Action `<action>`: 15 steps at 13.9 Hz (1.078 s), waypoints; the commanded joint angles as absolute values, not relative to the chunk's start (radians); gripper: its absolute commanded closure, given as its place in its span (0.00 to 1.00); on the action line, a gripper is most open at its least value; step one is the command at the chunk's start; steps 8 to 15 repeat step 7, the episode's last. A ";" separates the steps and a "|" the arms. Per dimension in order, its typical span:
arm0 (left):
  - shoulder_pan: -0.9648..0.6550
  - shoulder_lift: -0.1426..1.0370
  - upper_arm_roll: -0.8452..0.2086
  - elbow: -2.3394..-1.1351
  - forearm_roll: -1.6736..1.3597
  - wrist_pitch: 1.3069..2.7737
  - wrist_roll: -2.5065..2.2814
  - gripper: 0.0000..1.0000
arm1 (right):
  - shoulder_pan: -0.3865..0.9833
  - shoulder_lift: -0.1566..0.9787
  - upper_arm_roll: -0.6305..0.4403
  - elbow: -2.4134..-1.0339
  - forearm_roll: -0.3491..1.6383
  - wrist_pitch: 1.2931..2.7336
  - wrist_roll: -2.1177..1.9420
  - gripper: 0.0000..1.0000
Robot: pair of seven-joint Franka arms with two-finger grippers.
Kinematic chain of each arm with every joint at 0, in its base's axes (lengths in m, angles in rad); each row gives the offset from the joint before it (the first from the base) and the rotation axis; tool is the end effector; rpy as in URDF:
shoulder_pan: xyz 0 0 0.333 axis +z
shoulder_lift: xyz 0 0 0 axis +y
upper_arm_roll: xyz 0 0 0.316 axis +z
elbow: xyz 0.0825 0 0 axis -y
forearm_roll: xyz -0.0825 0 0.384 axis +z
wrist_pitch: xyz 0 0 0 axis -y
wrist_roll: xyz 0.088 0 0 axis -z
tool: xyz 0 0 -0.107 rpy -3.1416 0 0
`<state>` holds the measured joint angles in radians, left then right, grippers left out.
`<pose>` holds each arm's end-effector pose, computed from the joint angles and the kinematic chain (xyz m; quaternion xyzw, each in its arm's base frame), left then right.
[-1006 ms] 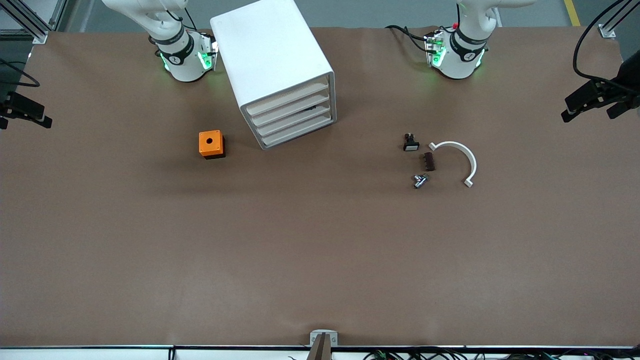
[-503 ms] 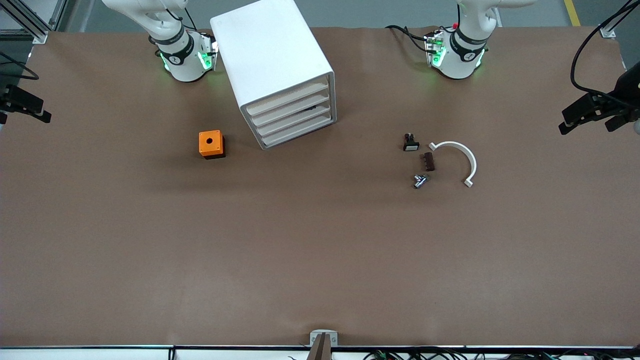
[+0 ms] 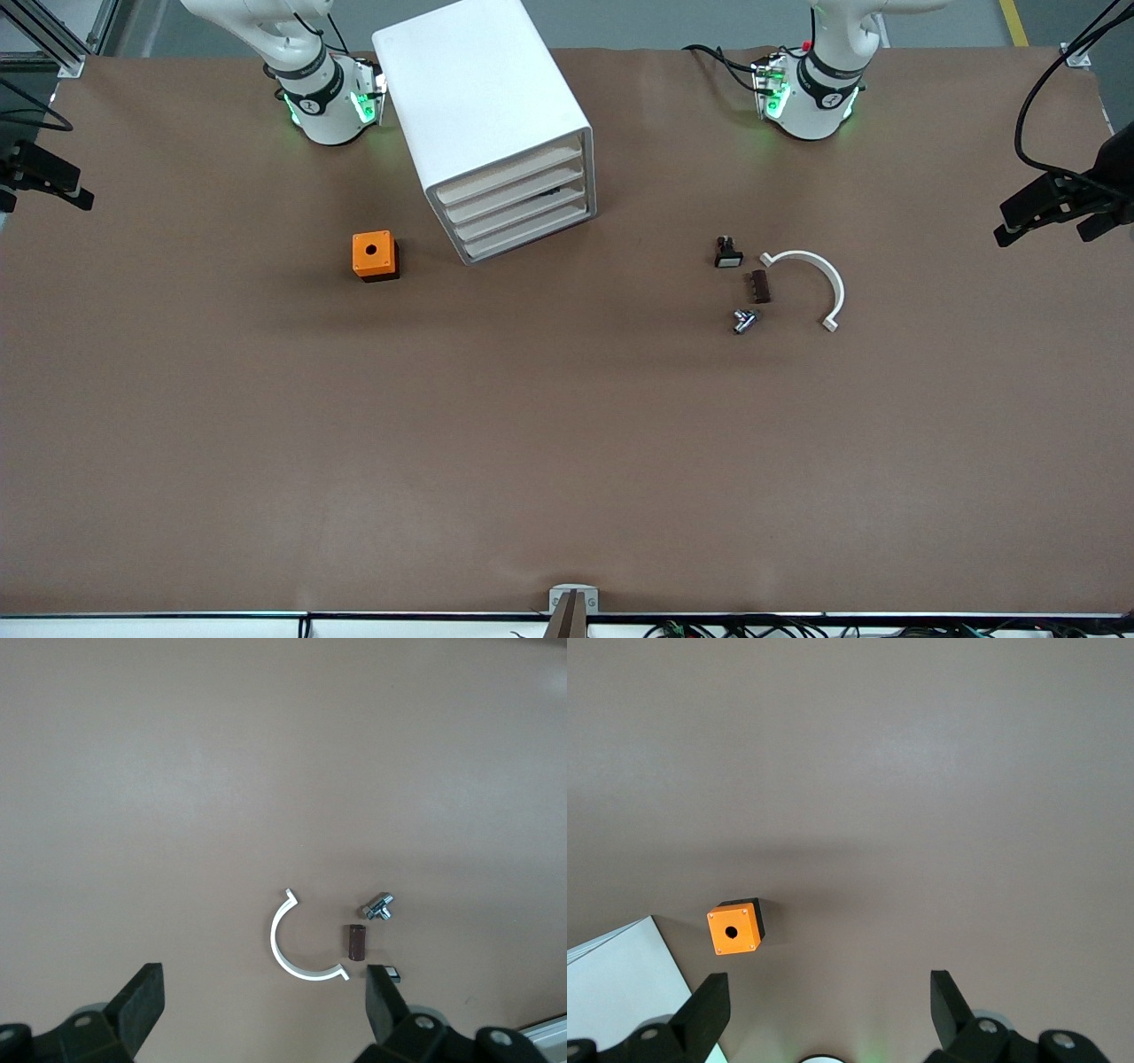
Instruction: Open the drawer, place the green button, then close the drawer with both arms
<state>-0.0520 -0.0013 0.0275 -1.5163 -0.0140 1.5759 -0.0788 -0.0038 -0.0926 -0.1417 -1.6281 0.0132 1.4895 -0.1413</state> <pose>0.5550 -0.0151 0.6515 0.9991 0.0270 0.0300 0.0086 0.5113 -0.0771 0.6399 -0.9996 0.0013 0.0213 0.0163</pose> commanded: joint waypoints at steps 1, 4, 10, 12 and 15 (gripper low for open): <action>-0.054 0.008 0.023 -1.493 0.009 1.568 -0.060 0.00 | 0.002 -0.137 -0.140 -1.677 0.012 1.519 -0.117 0.00; -0.051 0.006 0.025 -1.491 -0.001 1.568 -0.066 0.00 | 0.002 -0.149 -0.140 -1.695 0.012 1.528 -0.115 0.00; -0.051 0.008 0.025 -1.493 -0.003 1.565 -0.071 0.00 | 0.002 -0.155 -0.140 -1.703 0.012 1.532 -0.117 0.00; -0.051 0.008 0.025 -1.493 -0.003 1.565 -0.071 0.00 | 0.002 -0.155 -0.140 -1.703 0.012 1.532 -0.117 0.00; -0.051 0.008 0.025 -1.493 -0.003 1.565 -0.071 0.00 | 0.002 -0.155 -0.140 -1.703 0.012 1.532 -0.117 0.00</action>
